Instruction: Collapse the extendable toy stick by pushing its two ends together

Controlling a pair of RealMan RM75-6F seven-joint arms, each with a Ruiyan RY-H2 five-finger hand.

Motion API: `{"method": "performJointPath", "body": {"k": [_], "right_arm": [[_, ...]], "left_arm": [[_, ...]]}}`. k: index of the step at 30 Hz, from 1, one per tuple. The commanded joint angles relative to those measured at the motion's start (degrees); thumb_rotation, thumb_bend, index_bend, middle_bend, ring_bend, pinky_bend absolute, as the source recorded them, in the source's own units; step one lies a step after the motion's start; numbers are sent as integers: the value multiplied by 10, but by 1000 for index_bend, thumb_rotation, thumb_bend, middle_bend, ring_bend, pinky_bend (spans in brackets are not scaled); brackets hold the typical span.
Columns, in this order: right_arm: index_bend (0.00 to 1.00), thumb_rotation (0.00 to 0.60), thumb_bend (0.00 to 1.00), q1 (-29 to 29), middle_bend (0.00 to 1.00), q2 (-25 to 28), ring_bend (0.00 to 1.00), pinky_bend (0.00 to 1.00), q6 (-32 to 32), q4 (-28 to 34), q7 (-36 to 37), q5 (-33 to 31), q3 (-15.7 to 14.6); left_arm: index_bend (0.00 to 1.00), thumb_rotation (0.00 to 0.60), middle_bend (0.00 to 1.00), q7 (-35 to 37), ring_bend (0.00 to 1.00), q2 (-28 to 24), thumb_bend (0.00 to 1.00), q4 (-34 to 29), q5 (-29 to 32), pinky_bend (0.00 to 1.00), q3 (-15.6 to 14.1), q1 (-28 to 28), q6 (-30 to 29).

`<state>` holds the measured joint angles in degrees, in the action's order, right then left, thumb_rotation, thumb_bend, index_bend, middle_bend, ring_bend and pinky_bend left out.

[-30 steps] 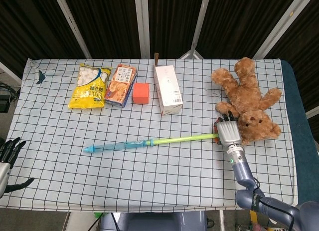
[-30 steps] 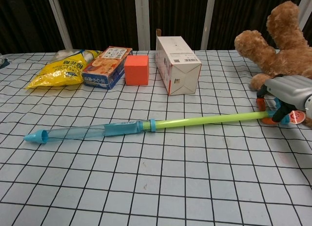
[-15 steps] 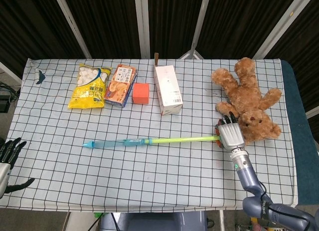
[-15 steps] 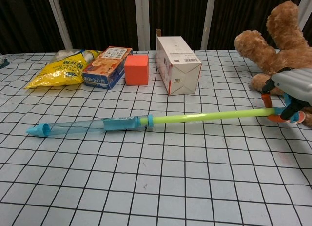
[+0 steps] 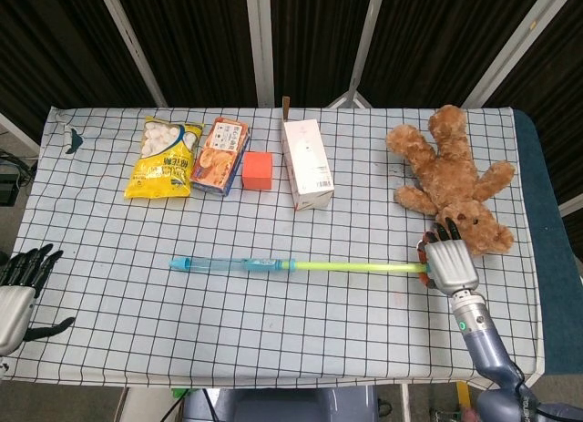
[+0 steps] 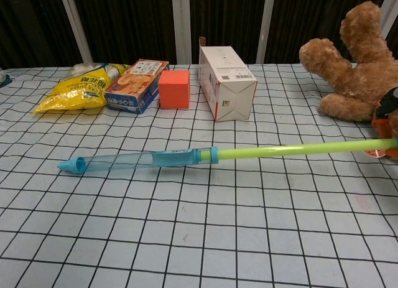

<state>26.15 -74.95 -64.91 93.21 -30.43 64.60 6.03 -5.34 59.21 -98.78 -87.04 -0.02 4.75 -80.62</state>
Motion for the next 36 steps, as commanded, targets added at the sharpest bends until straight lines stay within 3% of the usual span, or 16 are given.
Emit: {"method": "performJointPath", "body": {"k": [1, 7, 16, 36], "right_arm": [[692, 600, 350, -4, 338, 5, 123, 0, -2, 4, 1, -3, -3], [693, 600, 351, -5, 338, 9, 122, 0, 1, 7, 12, -6, -3], [695, 600, 353, -5, 338, 8, 115, 0, -3, 5, 22, 7, -7], [710, 600, 353, -4, 338, 7, 114, 0, 2, -1, 37, 14, -8]], "left_arm": [[75, 600, 6, -41, 0, 5, 124, -25, 46, 0, 23, 37, 55], [117, 600, 34, -107, 0, 33, 156, -26, 114, 0, 54, 91, 122], [295, 600, 86, -214, 0, 112, 252, -2, 206, 0, 88, 175, 185], [362, 600, 120, -316, 0, 253, 359, 46, 322, 1, 94, 267, 212]]}}
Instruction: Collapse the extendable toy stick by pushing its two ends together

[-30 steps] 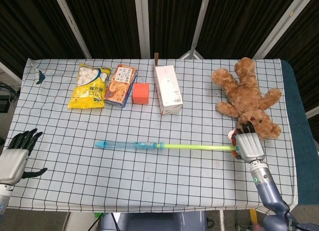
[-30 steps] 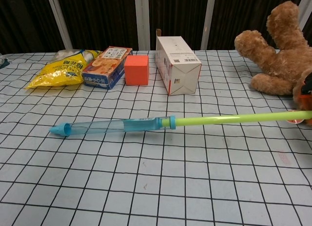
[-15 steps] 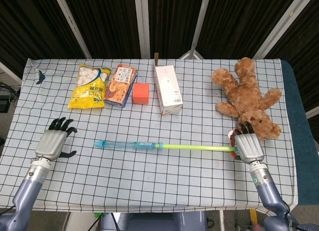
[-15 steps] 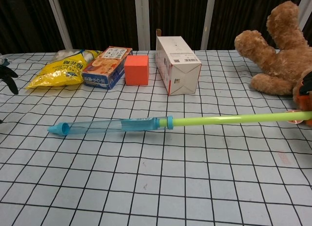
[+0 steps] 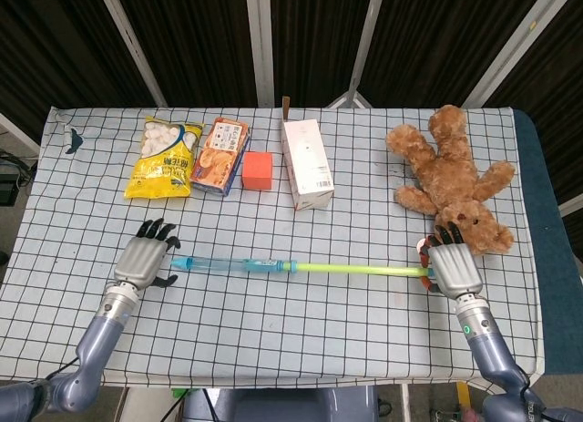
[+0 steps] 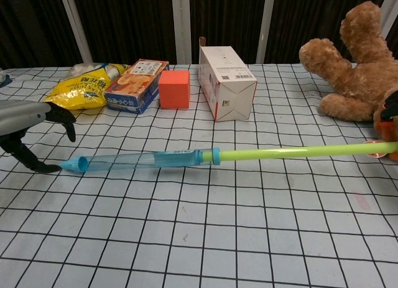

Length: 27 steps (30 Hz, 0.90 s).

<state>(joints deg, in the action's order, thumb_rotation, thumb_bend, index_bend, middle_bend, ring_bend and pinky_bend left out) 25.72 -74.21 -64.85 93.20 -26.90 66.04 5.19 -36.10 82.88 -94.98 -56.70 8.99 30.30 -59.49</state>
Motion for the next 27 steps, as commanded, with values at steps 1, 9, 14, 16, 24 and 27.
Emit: {"method": "performJointPath", "body": {"k": [1, 9, 14, 16, 24, 27], "right_arm": [[710, 600, 353, 0, 338, 0, 114, 0, 1, -1, 2, 0, 1], [712, 600, 353, 1, 338, -1, 115, 0, 2, -2, 6, 3, 0], [717, 600, 355, 1, 338, -1, 115, 0, 1, -1, 7, 5, 0], [720, 600, 355, 1, 338, -1, 115, 0, 1, 0, 8, 5, 0], [720, 600, 355, 0, 338, -2, 115, 0, 1, -2, 12, 6, 0], [720, 600, 355, 0, 338, -3, 115, 0, -1, -5, 12, 8, -1]], "left_arm": [[363, 600, 120, -10, 0, 18, 365, 8, 21, 1, 3, 13, 0], [364, 600, 119, -25, 0, 35, 368, 21, 37, 2, -4, 27, -7], [373, 600, 121, -31, 0, 47, 368, 32, 48, 2, -6, 38, -7], [377, 600, 121, -31, 0, 51, 368, 34, 52, 2, -8, 41, -8], [395, 600, 129, -32, 0, 74, 426, 46, 61, 2, -16, 52, -11], [427, 600, 137, -30, 0, 77, 495, 48, 60, 2, -18, 53, -14]]}}
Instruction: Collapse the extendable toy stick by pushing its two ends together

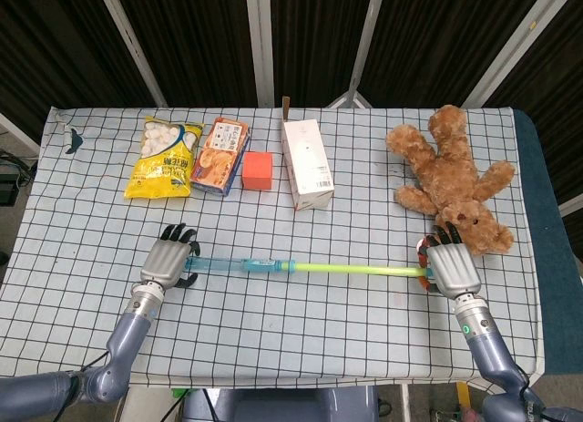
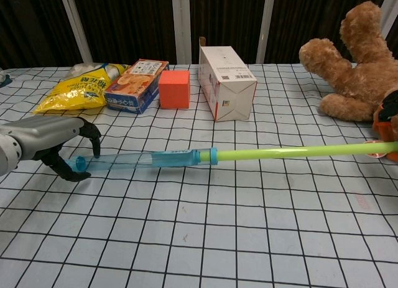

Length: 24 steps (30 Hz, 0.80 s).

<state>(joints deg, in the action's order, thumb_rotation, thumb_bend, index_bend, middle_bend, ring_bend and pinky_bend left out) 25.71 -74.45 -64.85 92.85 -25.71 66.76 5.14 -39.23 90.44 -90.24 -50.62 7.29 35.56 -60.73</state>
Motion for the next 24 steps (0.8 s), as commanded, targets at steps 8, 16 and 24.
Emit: {"method": "performJointPath", "body": {"k": [8, 16, 24], "right_arm": [[722, 600, 355, -1, 338, 0, 115, 0, -3, -2, 3, 2, 1], [730, 600, 355, -4, 338, 1, 114, 0, -12, 6, 8, 6, 5], [737, 600, 355, -8, 338, 3, 115, 0, -30, 35, 5, 20, 6]], "left_arm": [[483, 600, 152, 7, 0, 0, 573, 1, -4, 2, -5, 1, -7], [483, 600, 153, 18, 0, -13, 578, -19, -27, 2, -12, -2, -18], [480, 600, 151, 20, 0, -28, 578, -49, -48, 2, -18, -2, -28]]}}
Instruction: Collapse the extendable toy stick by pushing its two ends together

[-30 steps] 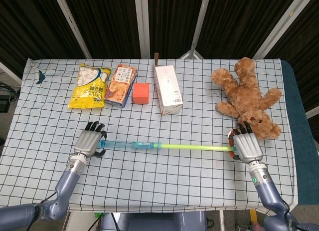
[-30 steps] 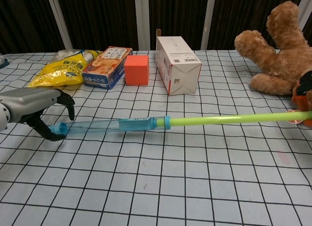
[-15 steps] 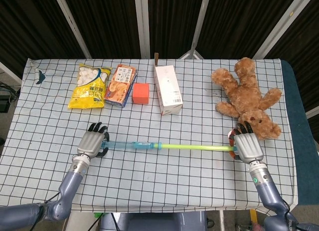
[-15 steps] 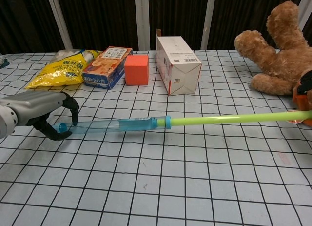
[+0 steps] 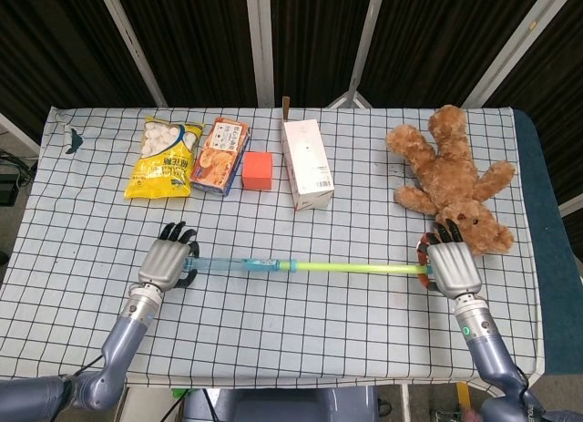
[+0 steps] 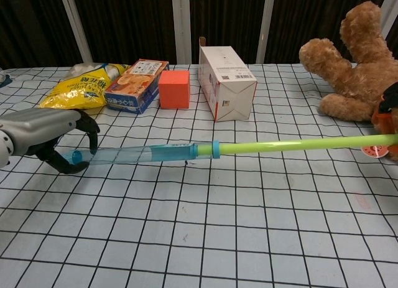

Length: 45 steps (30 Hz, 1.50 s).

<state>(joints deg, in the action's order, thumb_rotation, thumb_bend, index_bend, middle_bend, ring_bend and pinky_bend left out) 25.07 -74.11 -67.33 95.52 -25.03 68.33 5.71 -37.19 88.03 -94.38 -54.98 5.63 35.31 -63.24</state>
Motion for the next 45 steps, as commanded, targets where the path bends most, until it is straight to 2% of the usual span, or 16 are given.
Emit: {"method": "performJointPath", "body": {"k": [1, 17, 32, 45], "right_arm": [[737, 600, 355, -2, 338, 0, 115, 0, -7, 12, -3, 5, 0], [755, 600, 355, 3, 338, -7, 114, 0, -19, 52, -46, -10, 9], [765, 600, 355, 18, 339, -28, 115, 0, -28, 94, -106, -3, 6], [765, 600, 356, 33, 339, -56, 115, 0, -32, 120, -156, -21, 11]], "left_arm": [[480, 600, 150, -2, 0, -6, 577, -11, -5, 2, -1, 1, -4], [487, 600, 151, -37, 0, -32, 578, -72, 14, 2, 3, 5, -31], [486, 600, 149, -52, 0, -31, 578, -95, 30, 2, 5, 12, -46], [486, 600, 149, -60, 0, -37, 578, -114, 41, 2, 11, 21, -55]]}}
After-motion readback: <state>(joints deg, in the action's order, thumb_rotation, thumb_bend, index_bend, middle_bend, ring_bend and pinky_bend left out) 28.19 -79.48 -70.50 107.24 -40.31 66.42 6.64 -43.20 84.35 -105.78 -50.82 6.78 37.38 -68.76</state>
